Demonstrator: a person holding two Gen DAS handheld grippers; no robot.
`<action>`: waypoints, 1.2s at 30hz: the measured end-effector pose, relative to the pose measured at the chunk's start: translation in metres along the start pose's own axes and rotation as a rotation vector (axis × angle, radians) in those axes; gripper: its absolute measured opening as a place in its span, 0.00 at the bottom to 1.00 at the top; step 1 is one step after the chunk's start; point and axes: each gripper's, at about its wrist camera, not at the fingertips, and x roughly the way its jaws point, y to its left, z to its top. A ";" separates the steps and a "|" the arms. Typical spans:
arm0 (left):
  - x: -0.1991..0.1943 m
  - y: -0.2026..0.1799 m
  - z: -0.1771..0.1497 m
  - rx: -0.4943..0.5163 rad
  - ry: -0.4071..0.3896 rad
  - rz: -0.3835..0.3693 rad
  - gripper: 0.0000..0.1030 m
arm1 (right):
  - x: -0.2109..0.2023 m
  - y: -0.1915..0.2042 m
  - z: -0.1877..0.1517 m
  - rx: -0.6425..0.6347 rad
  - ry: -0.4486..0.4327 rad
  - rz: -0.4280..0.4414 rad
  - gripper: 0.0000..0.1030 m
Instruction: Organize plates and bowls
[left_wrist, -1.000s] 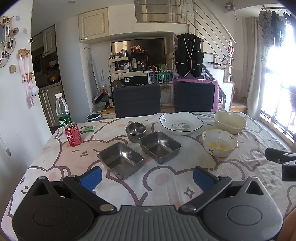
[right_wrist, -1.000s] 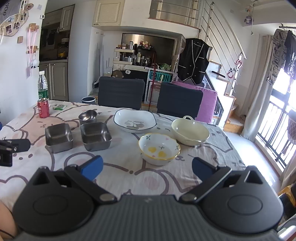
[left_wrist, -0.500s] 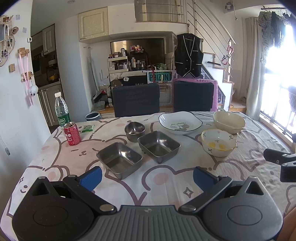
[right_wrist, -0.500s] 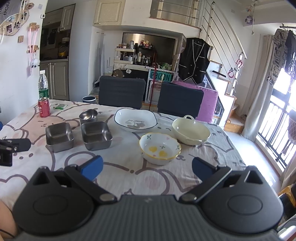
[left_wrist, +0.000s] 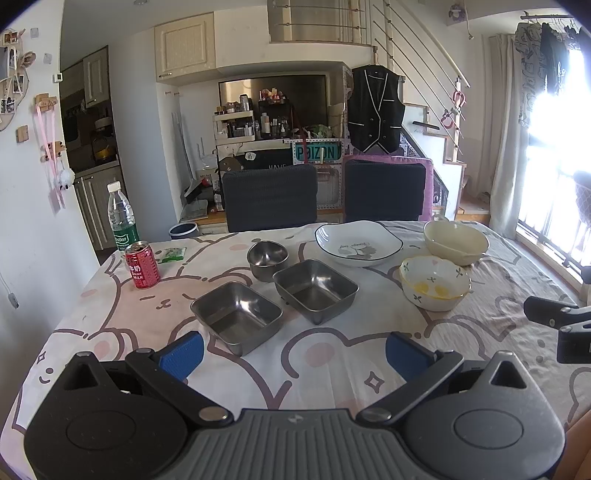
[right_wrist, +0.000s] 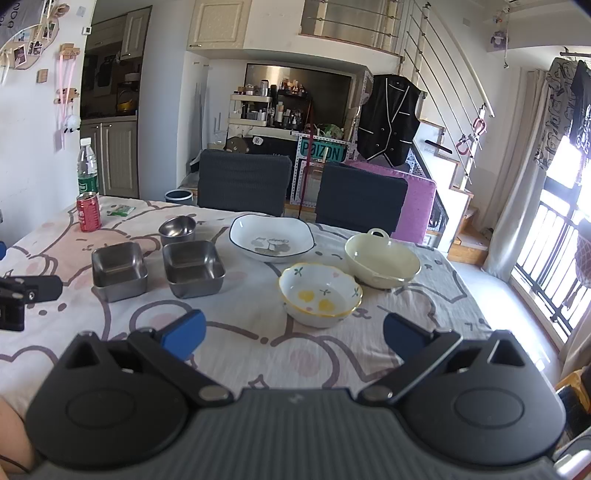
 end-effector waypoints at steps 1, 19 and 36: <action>0.000 0.001 0.000 0.000 0.000 0.000 1.00 | 0.000 0.000 0.000 0.000 0.000 0.000 1.00; 0.001 0.000 -0.001 0.004 0.002 -0.004 1.00 | -0.001 0.001 -0.001 -0.003 0.004 0.000 1.00; 0.001 0.000 0.000 0.003 0.002 -0.003 1.00 | 0.000 0.001 -0.001 -0.006 0.007 0.000 1.00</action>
